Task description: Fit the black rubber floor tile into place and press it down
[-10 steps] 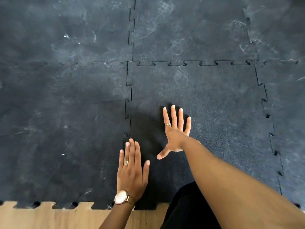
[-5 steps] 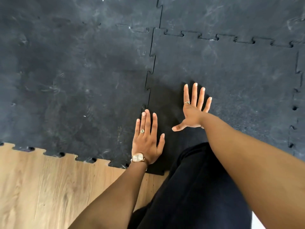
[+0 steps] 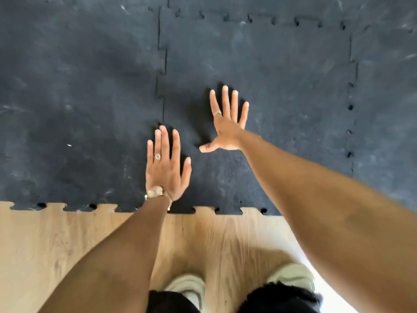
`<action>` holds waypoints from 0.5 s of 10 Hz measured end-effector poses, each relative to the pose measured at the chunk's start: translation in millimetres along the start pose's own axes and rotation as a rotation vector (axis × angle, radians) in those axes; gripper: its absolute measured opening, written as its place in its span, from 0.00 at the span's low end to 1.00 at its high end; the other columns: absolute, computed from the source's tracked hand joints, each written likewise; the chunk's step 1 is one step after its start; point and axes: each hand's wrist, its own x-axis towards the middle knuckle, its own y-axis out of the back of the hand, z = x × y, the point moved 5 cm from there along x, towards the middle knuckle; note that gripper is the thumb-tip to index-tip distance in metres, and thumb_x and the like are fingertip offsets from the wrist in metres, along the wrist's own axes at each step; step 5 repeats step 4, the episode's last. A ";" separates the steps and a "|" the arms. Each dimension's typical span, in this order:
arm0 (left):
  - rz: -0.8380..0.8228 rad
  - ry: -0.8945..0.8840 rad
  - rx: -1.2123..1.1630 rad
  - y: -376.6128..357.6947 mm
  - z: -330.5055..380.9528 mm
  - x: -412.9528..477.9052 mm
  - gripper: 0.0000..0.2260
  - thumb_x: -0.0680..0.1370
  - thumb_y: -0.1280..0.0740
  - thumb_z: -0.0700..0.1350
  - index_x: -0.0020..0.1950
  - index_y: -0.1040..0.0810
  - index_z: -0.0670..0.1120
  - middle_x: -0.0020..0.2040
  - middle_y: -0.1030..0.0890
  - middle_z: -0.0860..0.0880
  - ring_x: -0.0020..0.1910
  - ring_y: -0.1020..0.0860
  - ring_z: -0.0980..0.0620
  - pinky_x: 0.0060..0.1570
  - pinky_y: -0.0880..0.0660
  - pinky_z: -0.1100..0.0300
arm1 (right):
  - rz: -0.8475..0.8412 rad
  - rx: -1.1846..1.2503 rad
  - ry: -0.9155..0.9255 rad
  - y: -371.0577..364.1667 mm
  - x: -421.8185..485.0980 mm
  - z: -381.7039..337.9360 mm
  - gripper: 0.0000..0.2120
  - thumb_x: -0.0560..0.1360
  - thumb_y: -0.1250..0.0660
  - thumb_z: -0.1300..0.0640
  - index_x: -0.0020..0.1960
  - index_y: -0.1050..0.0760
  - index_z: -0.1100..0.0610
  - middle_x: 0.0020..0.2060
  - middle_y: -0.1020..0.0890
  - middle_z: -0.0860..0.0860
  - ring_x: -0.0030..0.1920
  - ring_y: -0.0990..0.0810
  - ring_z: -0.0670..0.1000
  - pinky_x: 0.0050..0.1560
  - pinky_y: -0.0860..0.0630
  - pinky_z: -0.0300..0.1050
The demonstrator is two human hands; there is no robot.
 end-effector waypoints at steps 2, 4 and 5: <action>-0.148 -0.042 -0.003 4.9 -6.4 -9.2 0.33 0.82 0.47 0.56 0.79 0.53 0.38 0.78 0.52 0.34 0.78 0.53 0.36 0.76 0.54 0.43 | 0.142 -0.154 -0.018 -73.3 -101.6 23.9 0.32 0.81 0.54 0.41 0.78 0.64 0.52 0.78 0.63 0.52 0.77 0.64 0.55 0.74 0.63 0.63; -0.283 -0.316 -0.020 96.6 28.1 -82.8 0.34 0.81 0.45 0.55 0.79 0.56 0.40 0.79 0.55 0.38 0.78 0.55 0.39 0.76 0.55 0.46 | 0.022 0.233 -0.199 -63.7 -226.6 -15.0 0.32 0.83 0.49 0.51 0.77 0.65 0.61 0.78 0.58 0.55 0.78 0.58 0.55 0.76 0.56 0.55; -0.283 -0.316 -0.020 96.6 28.1 -82.8 0.34 0.81 0.45 0.55 0.79 0.56 0.40 0.79 0.55 0.38 0.78 0.55 0.39 0.76 0.55 0.46 | 0.022 0.233 -0.199 -63.7 -226.6 -15.0 0.32 0.83 0.49 0.51 0.77 0.65 0.61 0.78 0.58 0.55 0.78 0.58 0.55 0.76 0.56 0.55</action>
